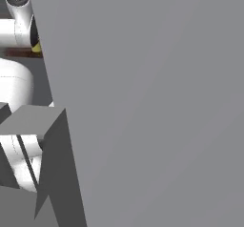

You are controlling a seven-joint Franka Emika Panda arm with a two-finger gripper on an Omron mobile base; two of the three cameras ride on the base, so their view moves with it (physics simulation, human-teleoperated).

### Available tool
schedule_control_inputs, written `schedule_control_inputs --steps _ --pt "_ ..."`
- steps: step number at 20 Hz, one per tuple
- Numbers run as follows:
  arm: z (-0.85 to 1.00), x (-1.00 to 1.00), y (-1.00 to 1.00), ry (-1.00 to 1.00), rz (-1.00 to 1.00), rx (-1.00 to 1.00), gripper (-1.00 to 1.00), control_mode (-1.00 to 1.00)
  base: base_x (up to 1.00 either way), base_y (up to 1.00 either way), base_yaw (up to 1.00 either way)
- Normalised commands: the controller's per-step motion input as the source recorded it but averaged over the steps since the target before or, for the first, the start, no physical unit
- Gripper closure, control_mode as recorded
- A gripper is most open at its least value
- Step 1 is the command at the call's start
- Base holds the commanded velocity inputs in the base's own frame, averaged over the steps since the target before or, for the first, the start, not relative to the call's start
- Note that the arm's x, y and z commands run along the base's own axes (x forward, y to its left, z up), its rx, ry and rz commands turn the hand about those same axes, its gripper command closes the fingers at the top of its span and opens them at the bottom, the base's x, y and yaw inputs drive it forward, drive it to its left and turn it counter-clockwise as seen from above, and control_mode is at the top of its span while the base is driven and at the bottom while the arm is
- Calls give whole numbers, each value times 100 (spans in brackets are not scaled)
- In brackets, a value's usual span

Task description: Put the shaker and condiment bottle from the counter next to their counterparts in the cabinet.

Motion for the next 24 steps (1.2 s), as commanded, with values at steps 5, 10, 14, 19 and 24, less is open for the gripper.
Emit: schedule_control_inputs --steps 5,10,14,19,24 --pt "0 45 21 0 3 -5 100 -100 0 0 0" --pt "0 38 30 0 3 -1 100 -100 0 0 0" --pt "0 35 28 0 1 0 100 -100 0 0 0" --pt "0 31 20 0 1 0 100 -100 0 0 0" --pt "0 18 12 0 0 0 100 -100 0 0 0"
